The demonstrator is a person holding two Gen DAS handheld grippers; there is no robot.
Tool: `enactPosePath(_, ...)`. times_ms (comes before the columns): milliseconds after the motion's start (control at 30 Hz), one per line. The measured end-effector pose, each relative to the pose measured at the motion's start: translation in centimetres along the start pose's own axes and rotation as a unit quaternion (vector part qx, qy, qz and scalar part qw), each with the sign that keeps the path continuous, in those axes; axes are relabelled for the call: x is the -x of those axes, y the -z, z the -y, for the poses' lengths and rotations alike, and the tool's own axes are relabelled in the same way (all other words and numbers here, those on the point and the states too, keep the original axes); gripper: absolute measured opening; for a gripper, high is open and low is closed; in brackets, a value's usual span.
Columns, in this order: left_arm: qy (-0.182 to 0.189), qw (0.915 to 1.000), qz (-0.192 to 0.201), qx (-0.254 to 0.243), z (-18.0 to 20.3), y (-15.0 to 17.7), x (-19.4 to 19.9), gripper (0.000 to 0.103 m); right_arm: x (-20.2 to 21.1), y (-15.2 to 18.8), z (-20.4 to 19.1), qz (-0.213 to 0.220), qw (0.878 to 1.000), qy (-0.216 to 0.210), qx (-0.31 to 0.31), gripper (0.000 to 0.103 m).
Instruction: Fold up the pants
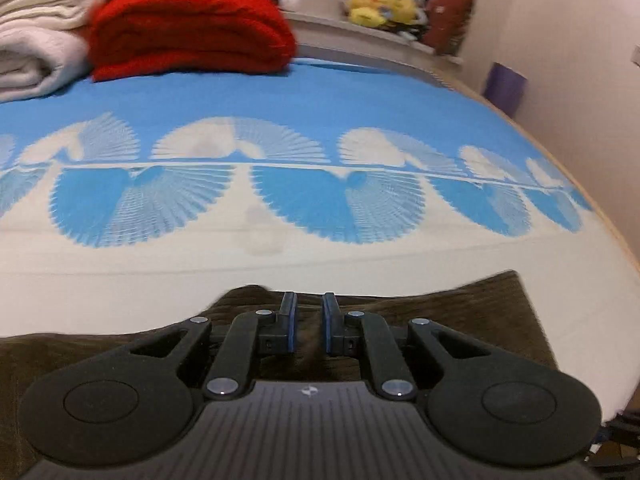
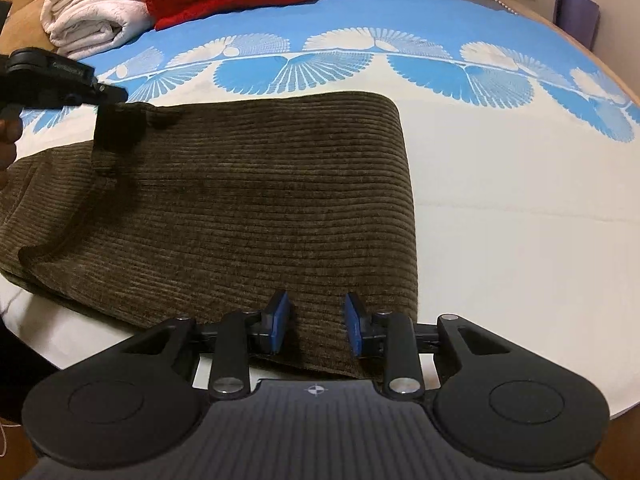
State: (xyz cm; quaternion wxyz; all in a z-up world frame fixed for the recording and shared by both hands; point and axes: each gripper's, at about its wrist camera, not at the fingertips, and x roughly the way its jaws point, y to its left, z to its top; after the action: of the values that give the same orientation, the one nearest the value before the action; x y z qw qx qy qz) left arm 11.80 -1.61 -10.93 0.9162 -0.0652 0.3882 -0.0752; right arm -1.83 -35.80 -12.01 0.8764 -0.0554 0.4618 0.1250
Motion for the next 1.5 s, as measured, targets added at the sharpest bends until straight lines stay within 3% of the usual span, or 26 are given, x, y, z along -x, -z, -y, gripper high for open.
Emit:
enactPosePath(33,0.006,1.0000,0.003,-0.002,0.0,0.2,0.0,0.014,0.0,0.1,-0.3,0.000,1.000,0.004,0.007,0.033)
enactPosePath(133,-0.037,0.9970,0.066,0.017,-0.2,-0.2,1.4,0.013,-0.1,0.1,-0.6,0.001,1.000,0.011,0.021,0.033)
enactPosePath(200,-0.022,0.9948,0.085,0.052,-1.3,-0.8,2.3,0.013,-0.1,0.1,-0.5,0.001,1.000,0.010,0.017,0.033)
enactPosePath(300,0.028,0.9977,0.044,0.043,-1.2,-0.8,1.7,0.013,-0.2,0.1,-0.5,0.001,1.000,0.010,0.016,0.033)
enactPosePath(367,0.024,0.9988,0.042,0.007,0.0,-0.5,1.4,0.013,-0.3,0.1,-0.7,0.001,1.000,0.011,0.019,0.033)
enactPosePath(433,0.032,0.9992,0.006,-0.021,0.8,-0.2,0.1,0.014,-0.3,0.0,-0.8,0.001,1.000,0.012,0.017,0.033)
enactPosePath(467,0.019,0.9990,-0.024,-0.034,1.0,0.2,-1.1,0.015,-0.3,0.0,-0.8,0.000,1.000,0.013,0.017,0.033)
enactPosePath(500,-0.019,0.9975,-0.049,-0.048,1.0,0.8,-2.3,0.015,-0.3,0.0,-0.9,0.000,1.000,0.013,0.017,0.034)
enactPosePath(533,-0.070,0.9933,-0.072,-0.057,0.6,1.3,-3.9,0.004,-0.3,0.0,-0.9,0.000,1.000,0.014,0.020,0.034)
enactPosePath(567,-0.094,0.9905,-0.089,-0.046,-0.3,1.6,-5.1,0.003,-0.3,0.0,-0.9,0.000,1.000,0.014,0.021,0.034)
enactPosePath(633,-0.077,0.9935,-0.084,0.006,-1.6,1.5,-5.3,0.002,-0.2,-0.1,-0.9,0.000,1.000,0.012,0.023,0.034)
enactPosePath(733,-0.079,0.9955,-0.045,-0.026,-0.6,1.0,-3.1,0.005,-0.1,0.0,-0.9,0.000,1.000,0.013,0.026,0.034)
enactPosePath(800,-0.055,0.9970,-0.042,-0.034,-0.2,1.1,-1.6,0.007,0.0,-0.2,-1.0,0.005,1.000,0.016,0.021,0.035)
enactPosePath(933,0.016,0.9939,-0.100,-0.044,0.4,2.9,-0.2,0.010,0.4,-0.6,-0.9,0.024,0.999,0.037,0.009,0.041)
enactPosePath(967,0.014,0.9899,-0.125,-0.064,0.6,3.9,-0.9,0.013,0.2,-0.6,-0.7,0.018,0.999,0.041,0.006,0.042)
enactPosePath(1033,-0.026,0.9797,-0.169,-0.105,0.4,6.1,-2.2,0.015,-0.5,-0.5,-0.9,-0.005,0.998,0.055,0.009,0.043)
enactPosePath(1133,-0.023,0.9840,-0.145,-0.101,0.6,6.1,-0.1,0.017,-0.5,-0.6,-1.5,0.000,0.998,0.067,0.014,0.043)
enactPosePath(1233,0.034,0.9864,-0.130,-0.095,0.5,7.0,3.3,0.025,0.5,-1.0,-1.7,0.018,0.998,0.056,-0.009,0.044)
enactPosePath(1300,0.056,0.9803,-0.151,-0.115,1.0,8.6,4.0,0.031,0.4,-1.1,-2.2,0.013,0.998,0.054,-0.005,0.045)
enactPosePath(1367,0.030,0.9669,-0.194,-0.163,1.5,11.4,3.3,0.036,-0.7,-0.8,-3.1,-0.027,0.998,0.059,0.015,0.049)
enactPosePath(1433,0.021,0.9706,-0.167,-0.172,1.6,11.6,4.9,0.038,-1.0,-0.6,-4.0,-0.033,0.996,0.074,0.034,0.049)
enactPosePath(1500,0.023,0.9838,-0.126,-0.125,0.2,10.7,7.6,0.040,0.0,-1.6,-4.4,-0.020,0.997,0.069,0.022,0.049)
